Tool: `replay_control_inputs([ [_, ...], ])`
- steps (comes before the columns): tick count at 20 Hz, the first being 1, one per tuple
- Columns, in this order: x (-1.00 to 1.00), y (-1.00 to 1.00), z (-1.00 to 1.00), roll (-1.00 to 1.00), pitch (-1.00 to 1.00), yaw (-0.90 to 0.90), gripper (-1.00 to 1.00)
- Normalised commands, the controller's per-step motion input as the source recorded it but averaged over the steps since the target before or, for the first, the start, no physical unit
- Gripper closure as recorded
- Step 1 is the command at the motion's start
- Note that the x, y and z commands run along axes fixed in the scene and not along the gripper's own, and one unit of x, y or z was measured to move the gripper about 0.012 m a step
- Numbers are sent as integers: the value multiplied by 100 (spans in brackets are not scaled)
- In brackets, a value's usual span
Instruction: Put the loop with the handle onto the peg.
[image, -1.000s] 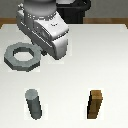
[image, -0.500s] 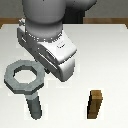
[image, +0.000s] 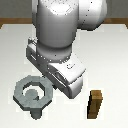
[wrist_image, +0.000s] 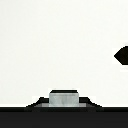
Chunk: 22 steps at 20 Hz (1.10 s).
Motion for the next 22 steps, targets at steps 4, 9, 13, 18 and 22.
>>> replay_control_inputs([
  [4,0,-25,-25,0,0,0,100],
  [9,0,0,-80,0,0,0,100],
  [13,0,0,-25,0,0,0,-100],
  [18,0,0,0,0,0,0,-100],
  [22,0,0,0,0,0,0,-100],
])
